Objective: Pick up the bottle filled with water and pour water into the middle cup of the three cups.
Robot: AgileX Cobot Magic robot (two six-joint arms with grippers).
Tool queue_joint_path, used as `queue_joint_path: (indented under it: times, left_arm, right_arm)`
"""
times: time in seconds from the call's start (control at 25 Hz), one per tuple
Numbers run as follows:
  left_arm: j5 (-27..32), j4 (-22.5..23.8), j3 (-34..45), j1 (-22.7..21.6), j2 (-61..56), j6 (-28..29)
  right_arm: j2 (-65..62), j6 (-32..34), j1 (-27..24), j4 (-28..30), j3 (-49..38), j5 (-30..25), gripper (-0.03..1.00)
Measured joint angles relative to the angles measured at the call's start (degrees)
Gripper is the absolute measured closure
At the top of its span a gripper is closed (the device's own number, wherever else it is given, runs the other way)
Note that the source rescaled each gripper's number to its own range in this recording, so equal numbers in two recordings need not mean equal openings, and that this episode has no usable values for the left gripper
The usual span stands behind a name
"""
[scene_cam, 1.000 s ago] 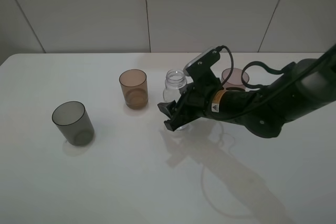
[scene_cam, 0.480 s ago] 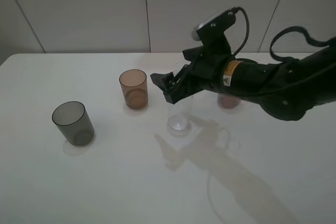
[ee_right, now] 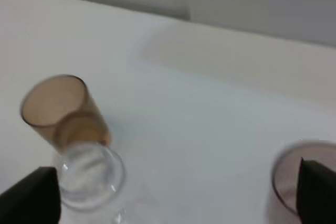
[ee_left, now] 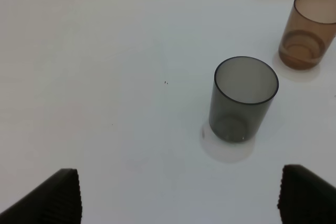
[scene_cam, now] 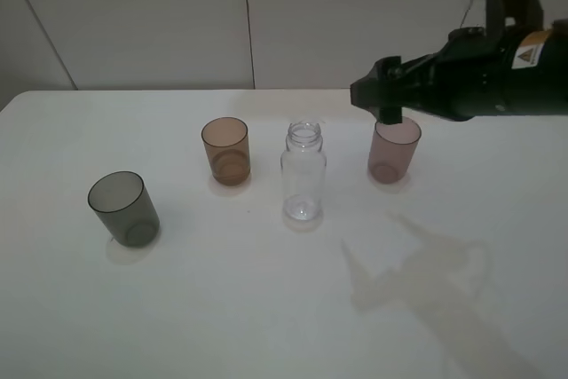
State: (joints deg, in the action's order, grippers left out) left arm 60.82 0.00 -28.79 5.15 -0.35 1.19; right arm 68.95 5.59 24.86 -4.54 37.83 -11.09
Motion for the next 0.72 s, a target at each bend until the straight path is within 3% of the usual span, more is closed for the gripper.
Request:
queue_joint_path:
  times: [0.16,0.2,0.24,0.36,0.52,0.72]
  left_arm:
    - [0.0,0.0,0.0,0.0,0.0,0.0]
    - [0.0,0.0,0.0,0.0,0.0,0.0]
    - [0.0,0.0,0.0,0.0,0.0,0.0]
    - [0.0,0.0,0.0,0.0,0.0,0.0]
    - [0.0,0.0,0.0,0.0,0.0,0.0]
    - [0.0,0.0,0.0,0.0,0.0,0.0]
  right_arm:
    - [-10.7,0.0,-10.4,-0.9,0.0,-17.0,0.06]
    - [-10.7,0.0,-10.4,-0.9,0.0,-17.0,0.06]
    - [-17.0,0.0,-14.9,0.2,0.0,-23.1,0.06]
    - [-26.3,0.1,-19.8,2.0,0.0,-30.9,0.06]
    - [-38.3,0.1,-20.9,3.9,0.0,-38.1,0.06]
    - [-49.1,0.1,-20.9,4.5,0.0,-41.5,0.06]
